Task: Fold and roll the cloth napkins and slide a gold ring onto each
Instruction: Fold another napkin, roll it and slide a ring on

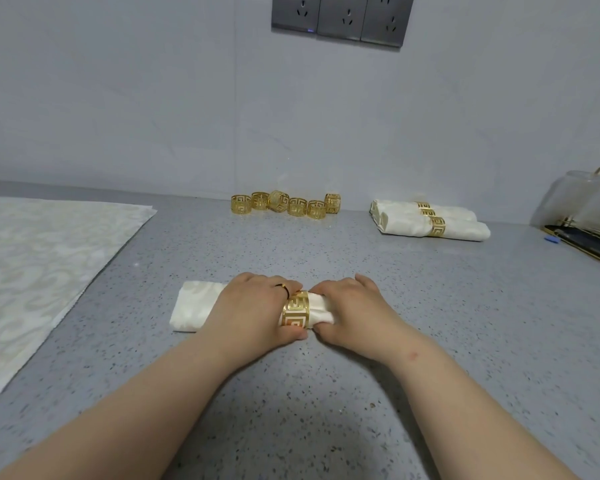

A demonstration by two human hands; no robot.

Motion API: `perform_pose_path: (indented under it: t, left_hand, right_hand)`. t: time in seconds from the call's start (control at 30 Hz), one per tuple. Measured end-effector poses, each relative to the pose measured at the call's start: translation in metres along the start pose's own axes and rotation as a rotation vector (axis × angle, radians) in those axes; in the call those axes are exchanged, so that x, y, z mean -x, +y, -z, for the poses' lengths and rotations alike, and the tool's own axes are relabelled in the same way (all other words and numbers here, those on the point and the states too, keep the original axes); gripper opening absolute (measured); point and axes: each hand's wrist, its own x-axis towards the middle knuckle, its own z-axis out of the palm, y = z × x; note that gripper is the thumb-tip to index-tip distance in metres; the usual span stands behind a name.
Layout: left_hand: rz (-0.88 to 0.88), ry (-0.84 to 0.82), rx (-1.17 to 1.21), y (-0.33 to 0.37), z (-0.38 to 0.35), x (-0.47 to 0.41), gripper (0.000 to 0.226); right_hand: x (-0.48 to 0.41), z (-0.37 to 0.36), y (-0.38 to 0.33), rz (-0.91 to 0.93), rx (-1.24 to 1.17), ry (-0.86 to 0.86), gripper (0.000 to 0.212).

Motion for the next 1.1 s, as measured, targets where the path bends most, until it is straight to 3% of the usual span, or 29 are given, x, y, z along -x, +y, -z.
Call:
perform_pose_path:
  t: [0.47,0.53,0.67,0.9,1.1]
  left_hand:
    - [0.070,-0.012,-0.025,-0.014,0.010,0.006,0.065]
    - [0.079,-0.017,-0.021,-0.016,0.010,0.007,0.066]
    - [0.067,-0.030,-0.010,-0.014,0.008,0.007,0.067]
    - [0.068,-0.047,0.013,-0.014,0.004,0.007,0.073]
    - [0.115,-0.114,0.010,-0.026,0.012,0.013,0.096]
  right_hand:
    - [0.002,0.009,0.009,-0.038,0.053,0.030,0.032]
    - [0.002,0.008,0.009,-0.038,0.034,0.016,0.039]
    - [0.007,0.007,0.007,0.015,-0.084,-0.008,0.078]
    - [0.001,-0.002,0.008,0.050,-0.048,-0.001,0.061]
    - [0.006,-0.004,0.001,0.091,-0.053,0.074,0.073]
